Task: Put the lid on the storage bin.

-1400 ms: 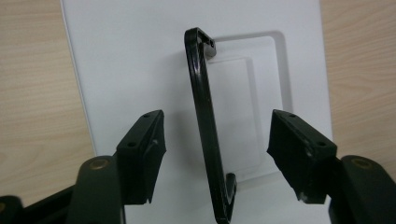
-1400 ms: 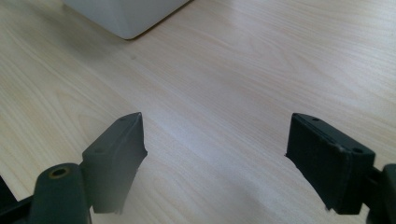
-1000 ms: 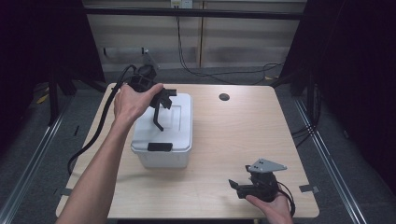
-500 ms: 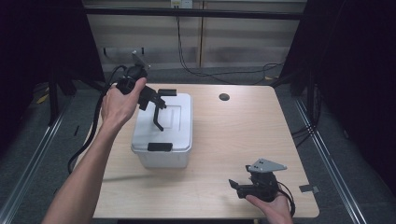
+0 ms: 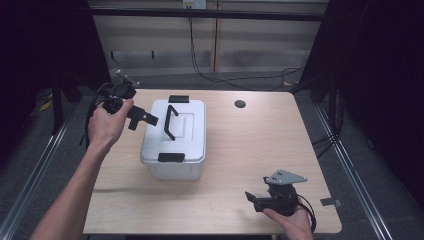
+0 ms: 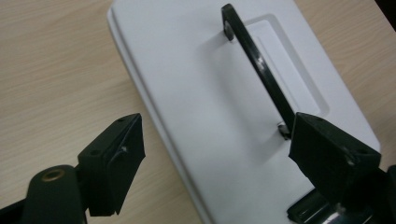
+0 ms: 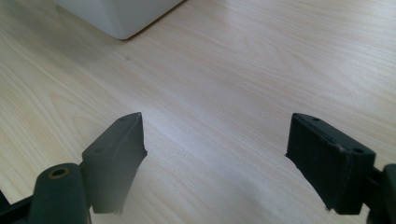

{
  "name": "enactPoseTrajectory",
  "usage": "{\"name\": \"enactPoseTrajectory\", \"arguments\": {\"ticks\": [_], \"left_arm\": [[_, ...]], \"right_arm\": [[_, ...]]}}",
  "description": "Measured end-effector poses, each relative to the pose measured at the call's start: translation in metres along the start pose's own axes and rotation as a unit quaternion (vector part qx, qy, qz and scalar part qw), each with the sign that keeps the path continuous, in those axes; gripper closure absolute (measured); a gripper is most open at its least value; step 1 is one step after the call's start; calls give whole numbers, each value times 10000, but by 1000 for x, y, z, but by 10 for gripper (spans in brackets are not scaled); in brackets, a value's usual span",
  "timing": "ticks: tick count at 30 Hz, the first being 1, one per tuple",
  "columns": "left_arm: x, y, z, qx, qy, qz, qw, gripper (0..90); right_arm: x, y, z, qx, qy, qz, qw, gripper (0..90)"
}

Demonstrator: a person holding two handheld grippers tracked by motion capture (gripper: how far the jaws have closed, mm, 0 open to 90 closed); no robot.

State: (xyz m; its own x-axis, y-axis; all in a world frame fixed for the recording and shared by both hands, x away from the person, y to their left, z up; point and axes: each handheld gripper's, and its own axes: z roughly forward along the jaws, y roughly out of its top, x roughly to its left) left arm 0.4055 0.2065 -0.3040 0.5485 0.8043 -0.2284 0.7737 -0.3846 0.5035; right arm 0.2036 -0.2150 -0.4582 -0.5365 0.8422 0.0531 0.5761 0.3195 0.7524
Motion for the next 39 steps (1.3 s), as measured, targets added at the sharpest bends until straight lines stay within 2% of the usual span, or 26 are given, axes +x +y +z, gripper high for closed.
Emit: {"name": "enactPoseTrajectory", "arguments": {"ticks": [1,4,6,7,10,12,15,17,19,21,23,25,26,31,34,37,39], "left_arm": [[2,-4,-1,-87,-8,6,10000,177],[9,-16,-5,-195,175,42,9996,199],[14,-24,-9,-295,165,51,9994,199],[17,-30,-11,-389,98,74,9992,200],[21,-45,-13,-480,195,187,9985,199],[25,-53,-13,-551,170,205,9981,199],[31,-69,-12,-678,268,137,9972,200],[36,-79,-11,-667,174,140,9975,199],[39,-90,-9,-652,173,146,9976,200],[44,-102,-9,-734,141,38,9972,199],[49,-111,-8,-674,108,17,9977,200],[53,-118,-6,-630,85,-91,9979,200],[54,-121,-7,-668,86,-102,9977,200],[54,-143,-5,-769,124,14,9970,200],[53,-154,-1,-818,109,-2,9966,200],[55,-167,2,-848,271,34,9960,200],[56,-175,4,-847,239,1,9961,198]], "right_arm": [[0,0,0,-4,-6,-12,10000,185],[0,0,0,-3,2,-16,10000,185],[0,0,0,0,1,-9,10000,185],[0,0,0,-1,3,-15,10000,185],[0,0,1,-2,5,-9,10000,185],[0,0,1,6,1,1,10000,185],[0,0,1,24,-11,19,10000,185],[0,0,1,17,-13,15,10000,184],[0,0,1,14,-14,21,10000,184],[0,0,1,12,-17,19,10000,184],[0,0,1,14,-19,28,10000,184],[0,0,1,25,-23,31,10000,184],[0,0,1,15,-20,22,10000,184],[-1,0,1,15,-28,48,10000,184],[-1,0,2,23,-21,77,10000,183],[-1,0,1,25,-27,73,10000,183],[-1,0,1,23,-38,75,10000,183]]}}
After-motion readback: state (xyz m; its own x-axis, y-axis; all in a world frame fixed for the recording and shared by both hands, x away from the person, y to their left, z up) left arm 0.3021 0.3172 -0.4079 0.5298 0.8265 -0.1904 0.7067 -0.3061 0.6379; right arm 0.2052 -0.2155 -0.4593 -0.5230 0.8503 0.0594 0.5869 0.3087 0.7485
